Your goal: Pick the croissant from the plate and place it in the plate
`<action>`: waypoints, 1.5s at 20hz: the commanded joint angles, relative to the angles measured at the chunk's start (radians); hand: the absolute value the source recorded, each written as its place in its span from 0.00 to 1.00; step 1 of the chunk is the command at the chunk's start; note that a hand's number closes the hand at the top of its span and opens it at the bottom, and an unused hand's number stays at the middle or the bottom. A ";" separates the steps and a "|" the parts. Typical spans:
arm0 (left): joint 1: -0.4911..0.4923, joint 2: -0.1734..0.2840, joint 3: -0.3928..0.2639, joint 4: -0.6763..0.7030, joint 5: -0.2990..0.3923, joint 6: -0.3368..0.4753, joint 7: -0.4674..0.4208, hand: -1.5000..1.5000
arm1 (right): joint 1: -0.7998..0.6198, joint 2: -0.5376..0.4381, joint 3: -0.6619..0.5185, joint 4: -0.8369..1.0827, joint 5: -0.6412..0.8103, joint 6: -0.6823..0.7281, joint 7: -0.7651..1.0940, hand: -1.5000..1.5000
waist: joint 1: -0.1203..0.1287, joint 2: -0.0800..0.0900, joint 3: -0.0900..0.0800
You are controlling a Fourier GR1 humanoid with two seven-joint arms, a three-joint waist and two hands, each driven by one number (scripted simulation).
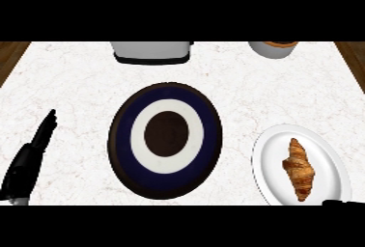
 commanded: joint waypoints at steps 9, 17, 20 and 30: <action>0.021 -0.062 0.080 0.074 -0.045 -0.071 -0.091 0.50 | -0.163 0.060 0.043 0.213 0.075 0.222 0.011 0.00 | -0.007 -0.002 0.000; 0.067 -0.101 0.108 -0.002 -0.110 -0.076 -0.053 0.50 | -0.212 0.178 0.068 0.397 0.149 0.303 -0.130 0.00 | -0.005 -0.002 0.000; 0.019 -0.101 0.137 -0.021 -0.118 -0.116 0.008 0.50 | -0.187 0.175 0.046 0.318 0.149 0.356 -0.055 0.00 | -0.010 -0.002 0.000; -0.036 -0.187 0.182 0.054 -0.200 -0.146 0.004 0.50 | -0.218 0.283 0.012 0.415 0.250 0.379 -0.122 0.00 | -0.011 -0.002 0.000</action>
